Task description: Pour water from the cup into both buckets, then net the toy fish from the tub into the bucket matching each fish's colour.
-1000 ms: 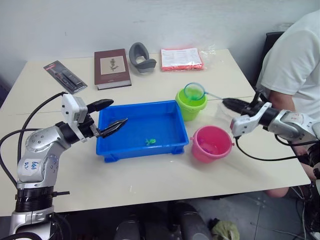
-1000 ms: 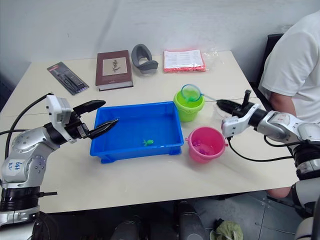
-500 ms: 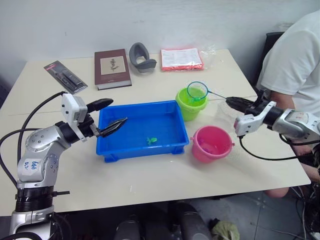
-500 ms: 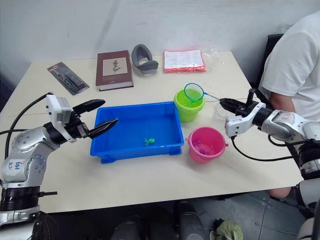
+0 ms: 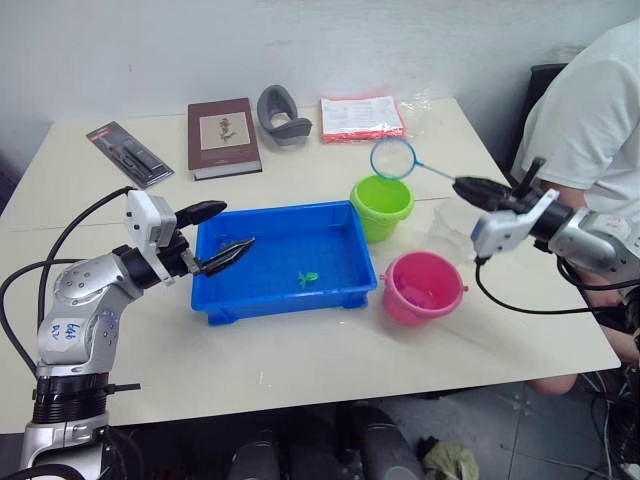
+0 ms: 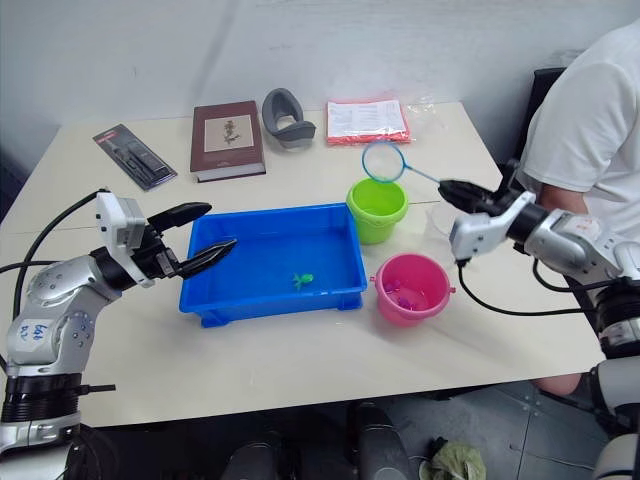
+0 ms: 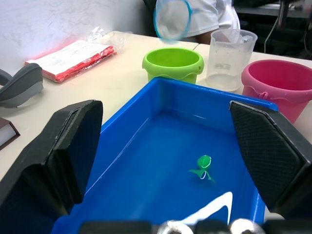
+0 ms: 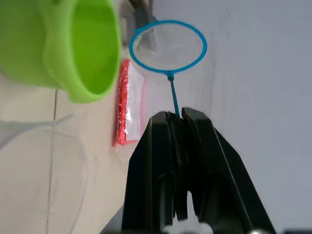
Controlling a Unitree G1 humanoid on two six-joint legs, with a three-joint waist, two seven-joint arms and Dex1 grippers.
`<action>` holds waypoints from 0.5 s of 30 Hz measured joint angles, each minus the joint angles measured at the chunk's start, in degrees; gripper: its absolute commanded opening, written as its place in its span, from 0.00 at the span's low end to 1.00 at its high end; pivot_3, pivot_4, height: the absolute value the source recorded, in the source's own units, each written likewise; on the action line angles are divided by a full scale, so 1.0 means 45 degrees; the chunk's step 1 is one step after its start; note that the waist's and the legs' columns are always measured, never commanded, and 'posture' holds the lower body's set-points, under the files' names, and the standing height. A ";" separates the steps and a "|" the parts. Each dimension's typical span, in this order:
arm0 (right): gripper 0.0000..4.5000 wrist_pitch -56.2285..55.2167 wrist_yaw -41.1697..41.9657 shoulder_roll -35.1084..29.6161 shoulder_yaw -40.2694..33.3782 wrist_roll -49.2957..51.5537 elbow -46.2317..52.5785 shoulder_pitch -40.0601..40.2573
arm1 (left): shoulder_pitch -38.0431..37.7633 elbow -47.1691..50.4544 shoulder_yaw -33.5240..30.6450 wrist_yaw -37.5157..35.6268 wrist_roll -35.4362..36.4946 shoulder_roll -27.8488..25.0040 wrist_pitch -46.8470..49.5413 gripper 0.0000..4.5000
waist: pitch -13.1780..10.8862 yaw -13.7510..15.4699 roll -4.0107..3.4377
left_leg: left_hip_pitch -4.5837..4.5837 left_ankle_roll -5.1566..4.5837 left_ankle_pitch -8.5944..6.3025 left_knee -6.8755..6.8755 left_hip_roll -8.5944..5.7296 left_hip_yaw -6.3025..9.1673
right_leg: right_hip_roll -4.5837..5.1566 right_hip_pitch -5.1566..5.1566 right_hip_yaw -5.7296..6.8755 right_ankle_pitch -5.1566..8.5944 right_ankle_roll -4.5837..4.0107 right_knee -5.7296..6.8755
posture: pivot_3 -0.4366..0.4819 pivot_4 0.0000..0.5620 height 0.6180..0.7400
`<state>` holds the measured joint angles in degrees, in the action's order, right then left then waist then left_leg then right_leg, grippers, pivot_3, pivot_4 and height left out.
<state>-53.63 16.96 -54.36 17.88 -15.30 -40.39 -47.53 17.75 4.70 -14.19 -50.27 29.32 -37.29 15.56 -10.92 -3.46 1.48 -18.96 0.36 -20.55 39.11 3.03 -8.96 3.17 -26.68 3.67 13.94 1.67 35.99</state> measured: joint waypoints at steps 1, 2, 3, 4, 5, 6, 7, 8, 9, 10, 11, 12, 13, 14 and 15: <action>0.00 0.0529 0.1053 0.0076 0.0001 0.1191 0.0638 0.0241 | -0.0170 0.0009 -0.0108 -0.0121 0.0003 -0.0098 -0.0008 0.99 | 0.0000 0.0010 -0.0001 | 0.0005 0.0002 -0.0001 0.0000 0.0008 -0.0001 | -0.0004 0.0004 0.0002 0.0000 0.0000 0.0002 | 0.48 0.27 1.00; 0.00 0.1688 0.2846 0.0073 0.0052 0.2946 0.1913 0.0701 | -0.0453 0.0026 -0.0239 -0.0370 0.0029 -0.0363 -0.0034 0.99 | 0.0000 0.0042 -0.0001 | 0.0001 0.0001 -0.0001 0.0001 0.0021 0.0010 | -0.0006 0.0003 0.0011 0.0000 -0.0001 -0.0003 | 0.48 0.27 1.00; 0.00 0.2917 0.4429 0.0040 0.0113 0.4366 0.3201 0.1093 | -0.0725 0.0025 -0.0436 -0.0629 0.0057 -0.0665 -0.0042 0.99 | 0.0000 0.0066 -0.0001 | 0.0001 0.0001 -0.0002 0.0002 0.0026 0.0015 | -0.0007 0.0003 0.0017 0.0000 -0.0002 -0.0002 | 0.48 0.27 1.00; 0.00 0.3654 0.5299 0.0026 0.0208 0.5082 0.3959 0.1256 | -0.0837 0.0022 -0.0598 -0.0788 0.0073 -0.0834 -0.0042 0.99 | 0.0000 0.0091 -0.0001 | -0.0001 -0.0001 -0.0003 0.0006 0.0027 0.0019 | -0.0002 0.0004 0.0024 0.0000 -0.0003 -0.0001 | 0.48 0.27 1.00; 0.00 0.4953 0.6551 0.0024 0.0413 0.5889 0.5139 0.1342 | -0.0968 0.0024 -0.0847 -0.1081 0.0153 -0.1128 -0.0051 0.99 | 0.0000 0.0116 -0.0001 | -0.0007 -0.0007 -0.0005 0.0015 0.0025 0.0021 | 0.0007 0.0004 0.0038 -0.0008 -0.0017 -0.0003 | 0.48 0.27 1.00; 0.00 0.5572 0.7094 0.0024 0.0469 0.6196 0.5744 0.1377 | -0.1018 0.0023 -0.0937 -0.1233 0.0170 -0.1324 -0.0053 0.99 | 0.0000 0.0133 -0.0001 | -0.0007 -0.0010 -0.0007 0.0016 0.0025 0.0022 | 0.0015 0.0005 0.0048 -0.0010 -0.0021 -0.0004 | 0.48 0.27 1.00; 0.00 0.6546 0.7654 0.0026 0.0464 0.6483 0.6466 0.1383 | -0.1096 0.0023 -0.1084 -0.1460 0.0204 -0.1521 -0.0054 0.99 | 0.0000 0.0153 -0.0001 | -0.0008 -0.0015 -0.0010 0.0015 0.0019 0.0023 | 0.0026 0.0005 0.0060 -0.0012 -0.0024 -0.0004 | 0.48 0.27 1.00; 0.00 0.7437 0.8084 0.0028 0.0464 0.6650 0.7088 0.1376 | -0.1167 0.0021 -0.1216 -0.1647 0.0230 -0.1694 -0.0052 0.99 | 0.0001 0.0183 -0.0002 | -0.0008 -0.0018 -0.0014 0.0016 0.0018 0.0026 | 0.0032 0.0006 0.0070 -0.0011 -0.0027 -0.0004 | 0.48 0.27 1.00; 0.00 0.8366 0.8498 0.0028 0.0481 0.6641 0.7649 0.1369 | -0.1238 0.0018 -0.1297 -0.1817 0.0254 -0.1838 -0.0051 0.99 | 0.0001 0.0223 -0.0002 | -0.0011 -0.0019 -0.0016 0.0015 0.0018 0.0029 | 0.0038 0.0006 0.0084 -0.0010 -0.0030 -0.0010 | 0.48 0.27 1.00; 0.00 0.8760 0.8795 0.0083 0.0549 0.6358 0.7931 0.1337 | -0.1311 0.0013 -0.1361 -0.1946 0.0268 -0.1921 -0.0036 0.99 | 0.0001 0.0270 -0.0002 | -0.0014 -0.0022 -0.0019 0.0016 0.0018 0.0029 | 0.0044 0.0005 0.0099 -0.0008 -0.0036 -0.0011 | 0.48 0.27 1.00; 0.00 0.8851 0.8991 0.0181 0.0686 0.5972 0.8020 0.1276 | -0.1353 0.0004 -0.1364 -0.2042 0.0275 -0.1958 -0.0011 0.99 | 0.0001 0.0319 -0.0002 | -0.0015 -0.0025 -0.0022 0.0016 0.0014 0.0029 | 0.0051 0.0005 0.0110 -0.0007 -0.0038 -0.0013 | 0.48 0.27 1.00; 0.00 0.8670 0.9227 0.0335 0.0978 0.5187 0.7978 0.1136 | -0.1395 0.0002 -0.1357 -0.2104 0.0276 -0.1963 0.0019 0.99 | 0.0001 0.0358 -0.0002 | -0.0023 -0.0027 -0.0023 0.0016 0.0004 0.0029 | 0.0058 0.0002 0.0121 -0.0006 -0.0041 -0.0016 | 0.48 0.27 1.00; 0.00 0.8413 0.9271 0.0629 0.1133 0.4404 0.7825 0.1032 | -0.1447 -0.0004 -0.1358 -0.2150 0.0281 -0.1969 0.0062 0.99 | 0.0001 0.0378 -0.0001 | -0.0028 -0.0028 -0.0023 0.0016 0.0002 0.0031 | 0.0058 -0.0001 0.0128 -0.0006 -0.0042 -0.0018 | 0.48 0.27 1.00; 0.00 0.8286 0.9228 0.0859 0.1260 0.3905 0.7675 0.0885 | -0.1476 -0.0005 -0.1349 -0.2173 0.0281 -0.1967 0.0113 0.99 | 0.0001 0.0386 -0.0002 | -0.0037 -0.0029 -0.0023 0.0016 -0.0007 0.0029 | 0.0065 -0.0010 0.0127 -0.0006 -0.0042 -0.0015 | 0.48 0.27 1.00; 0.00 0.8237 0.9185 0.1135 0.1331 0.3417 0.7410 0.0711 | -0.1495 -0.0004 -0.1346 -0.2189 0.0281 -0.1968 0.0158 0.99 | 0.0001 0.0390 -0.0001 | -0.0043 -0.0030 -0.0022 0.0016 -0.0012 0.0029 | 0.0067 -0.0015 0.0128 -0.0006 -0.0042 -0.0011 | 0.48 0.27 1.00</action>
<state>-16.56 58.29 -49.25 23.88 0.08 -7.05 -44.33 11.02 4.68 -20.25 -60.12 30.58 -46.14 16.28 -10.92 -1.70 1.47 -19.15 0.23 -20.65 39.18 2.97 -8.83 3.47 -26.74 4.25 13.91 1.48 35.94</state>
